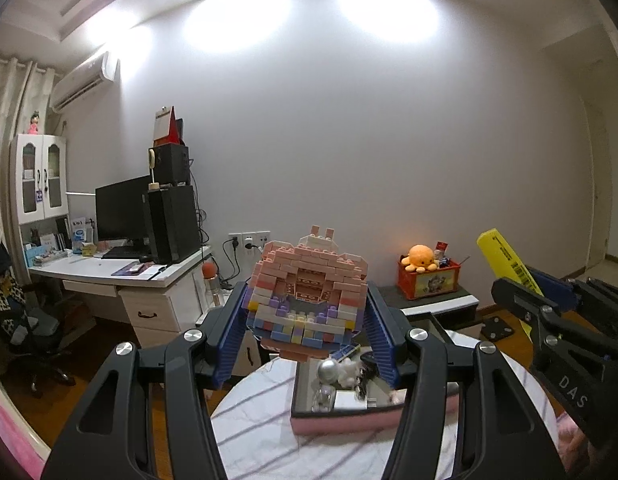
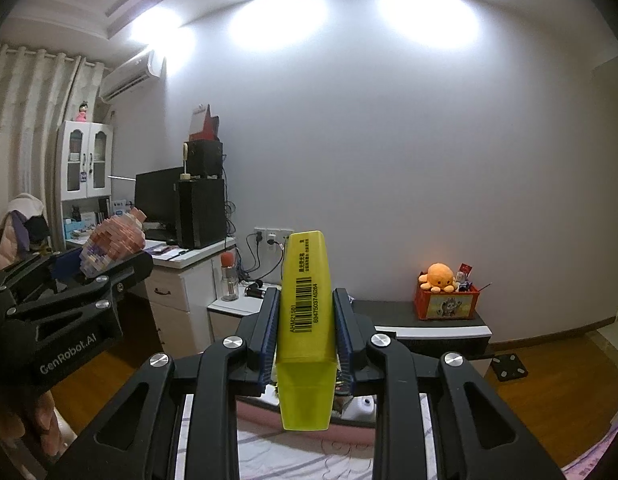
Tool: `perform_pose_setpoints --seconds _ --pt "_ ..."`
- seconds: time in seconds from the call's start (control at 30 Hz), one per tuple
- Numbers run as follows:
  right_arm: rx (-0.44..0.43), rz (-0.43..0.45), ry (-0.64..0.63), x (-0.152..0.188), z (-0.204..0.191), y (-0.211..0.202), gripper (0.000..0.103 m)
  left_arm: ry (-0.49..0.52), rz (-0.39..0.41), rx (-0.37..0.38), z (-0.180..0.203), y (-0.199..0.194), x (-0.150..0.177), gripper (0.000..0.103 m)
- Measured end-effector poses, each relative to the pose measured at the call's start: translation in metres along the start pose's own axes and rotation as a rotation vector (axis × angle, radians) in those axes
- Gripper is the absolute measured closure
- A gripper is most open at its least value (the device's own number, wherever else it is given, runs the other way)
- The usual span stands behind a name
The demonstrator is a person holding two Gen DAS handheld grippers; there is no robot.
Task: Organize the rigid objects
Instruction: 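Lift the donut and highlighter with both grippers over the pink box, then lower both items into the pink box and open both grippers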
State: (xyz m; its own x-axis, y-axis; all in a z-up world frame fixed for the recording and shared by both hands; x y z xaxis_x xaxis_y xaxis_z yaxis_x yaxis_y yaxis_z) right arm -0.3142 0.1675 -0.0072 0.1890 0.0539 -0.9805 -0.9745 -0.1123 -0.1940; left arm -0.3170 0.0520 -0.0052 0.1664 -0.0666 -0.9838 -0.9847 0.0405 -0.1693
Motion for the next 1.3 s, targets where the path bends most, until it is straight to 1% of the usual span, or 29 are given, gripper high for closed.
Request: perform_pose_setpoints --seconds 0.17,0.33,0.47,0.57,0.67,0.7,0.8,0.87,1.03,1.13,1.2,1.3 --pt "-0.003 -0.047 0.005 0.005 0.009 0.043 0.076 0.004 -0.025 -0.004 0.003 0.044 0.003 0.047" --pt "-0.008 -0.117 0.022 0.018 0.021 0.092 0.076 -0.01 -0.096 0.009 0.004 0.1 0.014 0.047" --pt "-0.014 -0.193 0.027 0.031 0.03 0.132 0.076 -0.004 -0.173 0.023 0.005 0.145 0.028 0.047" --pt "-0.018 -0.263 0.039 0.045 0.036 0.16 0.076 -0.002 -0.25 0.044 0.005 0.176 0.045 0.047" --pt "-0.024 -0.342 0.045 0.066 0.038 0.186 0.076 0.01 -0.319 0.062 0.009 0.199 0.063 0.047" --pt "-0.028 -0.354 0.046 0.071 0.039 0.191 0.076 0.012 -0.345 0.073 0.011 0.207 0.07 0.047" --pt "-0.036 -0.408 0.037 0.087 0.037 0.204 0.076 0.04 -0.405 0.082 0.017 0.224 0.089 0.047" --pt "-0.06 -0.443 0.03 0.097 0.035 0.212 0.076 0.05 -0.448 0.095 0.019 0.233 0.1 0.047" --pt "-0.099 -0.498 -0.012 0.106 0.018 0.224 0.076 0.08 -0.519 0.098 0.026 0.248 0.12 0.047" --pt "-0.109 -0.538 -0.028 0.115 0.011 0.232 0.076 0.096 -0.54 0.075 0.027 0.251 0.128 0.047" --pt "-0.115 -0.554 -0.034 0.12 0.009 0.235 0.076 0.095 -0.568 0.078 0.026 0.255 0.135 0.047" --pt "-0.109 -0.575 -0.049 0.128 0.008 0.238 0.076 0.099 -0.584 0.068 0.026 0.258 0.142 0.046"
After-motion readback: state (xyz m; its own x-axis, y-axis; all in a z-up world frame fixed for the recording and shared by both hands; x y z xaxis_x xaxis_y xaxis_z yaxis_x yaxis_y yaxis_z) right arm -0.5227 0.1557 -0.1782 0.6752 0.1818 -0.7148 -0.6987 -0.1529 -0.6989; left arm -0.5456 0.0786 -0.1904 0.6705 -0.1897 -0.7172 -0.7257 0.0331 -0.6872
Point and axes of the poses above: each gripper's, at about its wrist camera, not at the fingertips, and y roughly the way its jaws point, z to its right, x to its underside, the point moved 1 cm from there along y, roughly the way its jaws point, and after that the axes turned 1 degree about -y, right-handed, at the moved point
